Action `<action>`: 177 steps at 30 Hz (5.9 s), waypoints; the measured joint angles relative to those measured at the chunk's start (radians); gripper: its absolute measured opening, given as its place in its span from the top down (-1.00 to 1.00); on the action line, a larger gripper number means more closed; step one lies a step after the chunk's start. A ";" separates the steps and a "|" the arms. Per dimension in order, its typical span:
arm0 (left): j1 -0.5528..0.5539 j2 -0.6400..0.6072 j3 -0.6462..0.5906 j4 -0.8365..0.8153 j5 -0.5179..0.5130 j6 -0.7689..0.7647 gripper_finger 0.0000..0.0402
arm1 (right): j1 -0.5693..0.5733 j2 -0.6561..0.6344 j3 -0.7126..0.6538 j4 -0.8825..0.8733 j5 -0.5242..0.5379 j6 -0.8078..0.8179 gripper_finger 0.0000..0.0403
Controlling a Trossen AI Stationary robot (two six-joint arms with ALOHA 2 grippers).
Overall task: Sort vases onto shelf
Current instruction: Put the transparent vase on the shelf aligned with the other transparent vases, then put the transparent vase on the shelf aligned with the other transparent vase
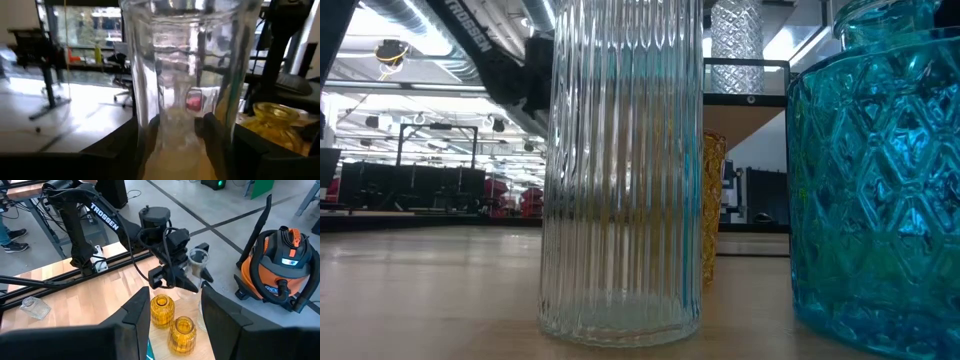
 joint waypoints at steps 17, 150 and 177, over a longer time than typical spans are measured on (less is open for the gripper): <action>0.020 0.144 0.007 0.181 0.033 -0.113 -0.02 | 0.002 0.000 -0.003 -0.031 -0.009 0.004 0.29; -0.167 -0.528 0.007 -1.270 -0.487 -0.060 0.89 | 0.003 0.000 -0.120 -0.020 -0.167 0.058 0.29; -1.161 -0.730 0.007 -2.014 -0.011 -1.190 0.99 | -0.042 0.158 -0.120 0.101 -0.366 -0.133 0.29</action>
